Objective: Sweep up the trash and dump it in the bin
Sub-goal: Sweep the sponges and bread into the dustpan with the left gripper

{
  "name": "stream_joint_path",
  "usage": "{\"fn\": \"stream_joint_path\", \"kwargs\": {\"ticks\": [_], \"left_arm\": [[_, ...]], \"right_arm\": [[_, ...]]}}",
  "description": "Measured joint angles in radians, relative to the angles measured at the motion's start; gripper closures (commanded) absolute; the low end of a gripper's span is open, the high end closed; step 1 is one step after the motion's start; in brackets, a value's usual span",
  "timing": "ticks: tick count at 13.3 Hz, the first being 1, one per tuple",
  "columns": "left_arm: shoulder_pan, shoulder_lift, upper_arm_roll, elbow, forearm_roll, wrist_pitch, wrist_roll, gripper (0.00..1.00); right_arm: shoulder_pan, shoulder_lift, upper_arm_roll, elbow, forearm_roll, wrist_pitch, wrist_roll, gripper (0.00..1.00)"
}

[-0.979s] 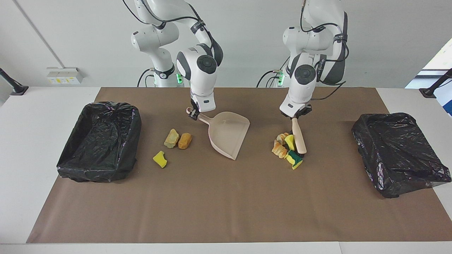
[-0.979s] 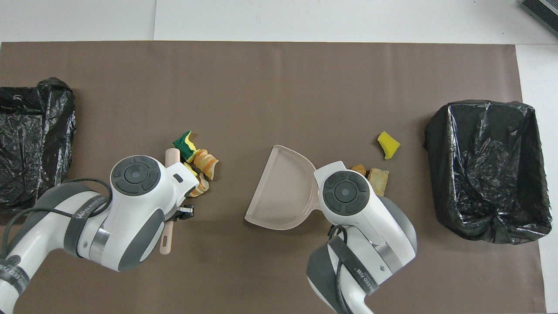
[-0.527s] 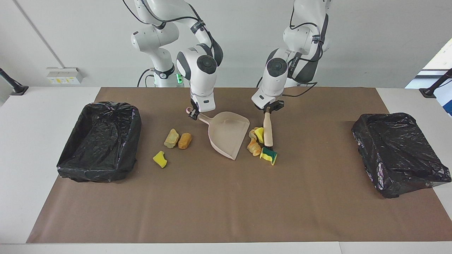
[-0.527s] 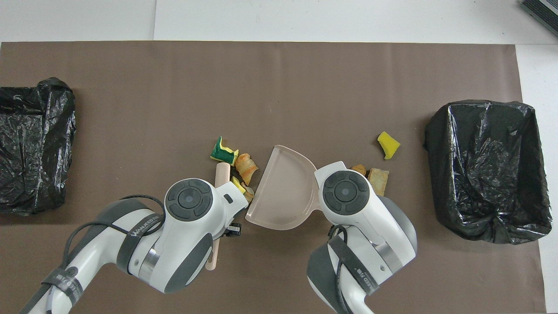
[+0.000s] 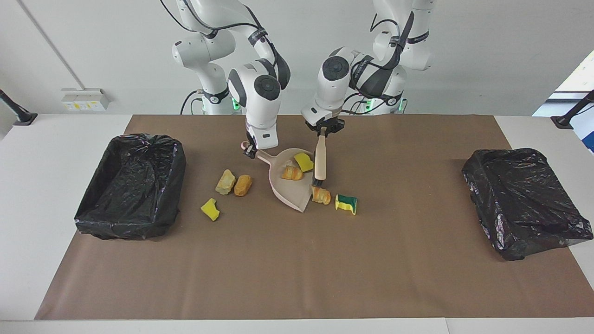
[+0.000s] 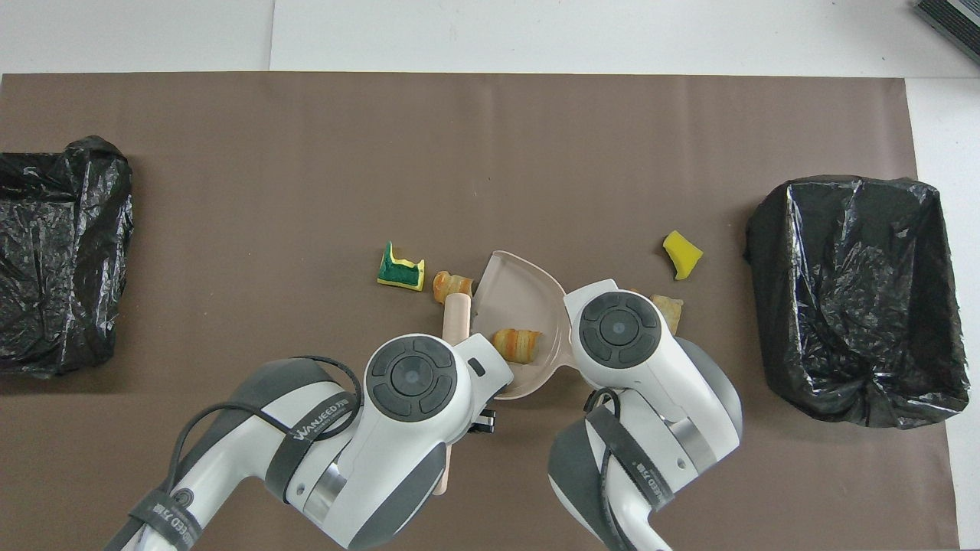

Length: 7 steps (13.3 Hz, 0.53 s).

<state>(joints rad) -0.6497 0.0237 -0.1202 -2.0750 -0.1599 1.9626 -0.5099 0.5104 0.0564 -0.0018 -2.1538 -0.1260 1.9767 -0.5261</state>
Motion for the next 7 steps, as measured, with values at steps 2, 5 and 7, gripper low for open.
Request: {"fn": "stream_joint_path", "kwargs": {"ticks": [2, 5, 7], "left_arm": [[0.005, 0.008, 0.018, 0.035, 0.018, -0.017, 0.000, 1.00], [0.082, 0.038, 0.031, 0.089, 0.120, -0.051, 0.018, 1.00], [0.180, 0.083, 0.035, 0.136, 0.156, -0.052, 0.136, 1.00]], "right_arm": [[0.000, 0.000, 0.000, -0.001, 0.003, 0.000, 0.000, 1.00], [0.000, 0.000, 0.000, -0.001, 0.003, 0.000, 0.000, 1.00], [0.000, 0.000, 0.000, -0.001, 0.003, 0.000, 0.000, 1.00]]}}
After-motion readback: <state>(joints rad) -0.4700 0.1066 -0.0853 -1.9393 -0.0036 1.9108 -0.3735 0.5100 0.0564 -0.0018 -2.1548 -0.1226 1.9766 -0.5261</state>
